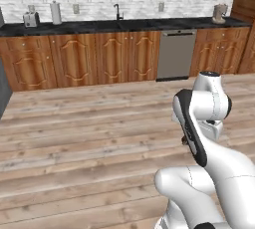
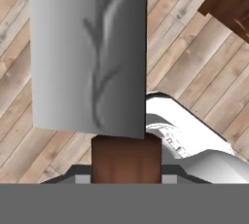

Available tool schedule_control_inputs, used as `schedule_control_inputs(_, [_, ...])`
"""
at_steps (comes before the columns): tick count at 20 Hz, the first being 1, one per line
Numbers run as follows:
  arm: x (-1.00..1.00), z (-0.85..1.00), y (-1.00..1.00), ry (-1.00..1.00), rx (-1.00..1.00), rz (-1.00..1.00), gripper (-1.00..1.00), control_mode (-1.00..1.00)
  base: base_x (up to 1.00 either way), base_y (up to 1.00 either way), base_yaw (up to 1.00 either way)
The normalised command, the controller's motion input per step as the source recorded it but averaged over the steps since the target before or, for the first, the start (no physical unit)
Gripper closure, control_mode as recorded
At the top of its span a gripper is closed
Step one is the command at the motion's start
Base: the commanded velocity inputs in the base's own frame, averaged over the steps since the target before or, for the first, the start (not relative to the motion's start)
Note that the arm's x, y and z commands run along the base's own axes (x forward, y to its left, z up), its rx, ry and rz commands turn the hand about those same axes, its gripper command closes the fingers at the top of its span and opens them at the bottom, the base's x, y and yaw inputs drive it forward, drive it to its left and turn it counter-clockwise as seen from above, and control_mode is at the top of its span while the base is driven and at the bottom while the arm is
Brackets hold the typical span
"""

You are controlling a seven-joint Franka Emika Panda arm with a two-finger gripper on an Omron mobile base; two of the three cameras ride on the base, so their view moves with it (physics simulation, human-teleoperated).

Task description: Move the cutting board and knife to the sink. Then move spray from the cabinet to the counter.

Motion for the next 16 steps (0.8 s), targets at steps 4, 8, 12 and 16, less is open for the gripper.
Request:
schedule_control_inputs(4, [0.00,0.00,0.00,0.00,0.00,0.00,1.00,1.00,0.74,-0.07,0.00])
schedule_control_inputs(8, [0.00,0.00,0.00,0.00,0.00,0.00,1.00,1.00,0.75,-0.06,0.00])
schedule_control_inputs(12, [0.00,0.00,0.00,0.00,0.00,0.00,1.00,1.00,0.74,-0.04,0.00])
schedule_control_inputs(16, [0.00,0.00,0.00,0.00,0.00,0.00,1.00,1.00,0.75,-0.07,0.00])
